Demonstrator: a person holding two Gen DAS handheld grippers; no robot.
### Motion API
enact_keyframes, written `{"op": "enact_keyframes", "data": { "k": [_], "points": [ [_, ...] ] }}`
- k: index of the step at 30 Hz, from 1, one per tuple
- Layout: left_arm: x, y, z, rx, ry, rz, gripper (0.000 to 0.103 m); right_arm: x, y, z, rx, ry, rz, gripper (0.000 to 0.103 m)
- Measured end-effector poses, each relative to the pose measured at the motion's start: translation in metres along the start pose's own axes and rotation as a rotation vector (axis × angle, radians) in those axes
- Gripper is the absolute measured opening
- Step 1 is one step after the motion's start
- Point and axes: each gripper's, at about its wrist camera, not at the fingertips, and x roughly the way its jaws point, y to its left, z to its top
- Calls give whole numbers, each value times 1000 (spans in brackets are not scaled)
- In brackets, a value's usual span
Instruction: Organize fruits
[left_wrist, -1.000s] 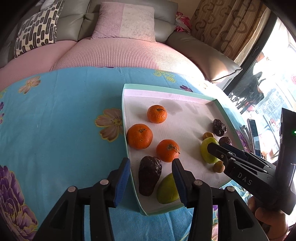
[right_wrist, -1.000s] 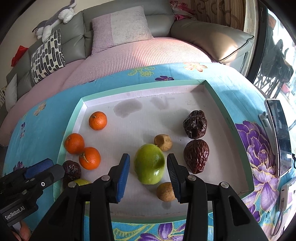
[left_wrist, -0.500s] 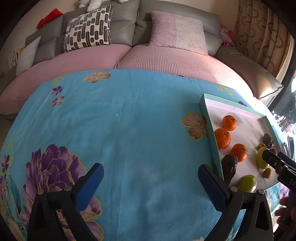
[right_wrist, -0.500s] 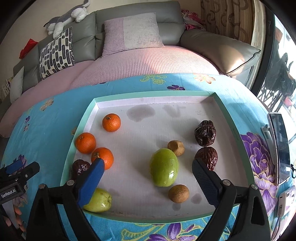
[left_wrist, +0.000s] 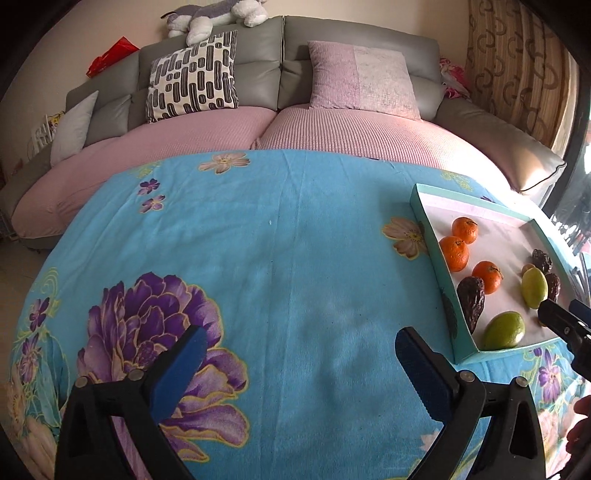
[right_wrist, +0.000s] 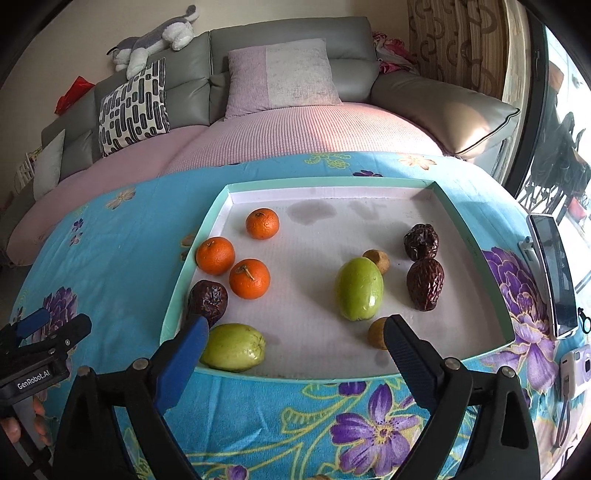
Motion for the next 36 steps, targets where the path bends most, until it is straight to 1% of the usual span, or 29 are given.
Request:
{"op": "enact_keyframes", "data": {
  "k": [3, 6, 7, 10, 12, 17, 22, 28, 36],
  "points": [
    [-4, 0, -14, 26, 9, 37, 103, -11, 7, -12, -16, -6, 19, 96],
    [-7, -3, -20, 55, 11, 80, 103, -12, 13, -17, -37, 6, 15, 96],
    [-8, -4, -20, 56, 3, 89, 103, -12, 15, -17, -43, 6, 10, 96],
    [-11, -2, -18, 34, -13, 150, 103, -13, 17, -15, -51, -9, 17, 96],
    [-9, 1, -17, 27, -2, 166, 103, -11, 19, -16, -56, -8, 24, 96],
    [-1, 9, -16, -6, 30, 159, 103, -3, 19, -17, -68, 19, 11, 96],
    [9, 15, -17, -32, 82, 160, 103, 2, 15, -18, -57, 36, -1, 96],
    [8, 15, -19, -33, 86, 155, 103, 5, 15, -20, -56, 48, -11, 96],
    [7, 11, -18, -10, 82, 142, 103, 6, 16, -22, -60, 58, -14, 96]
  ]
}}
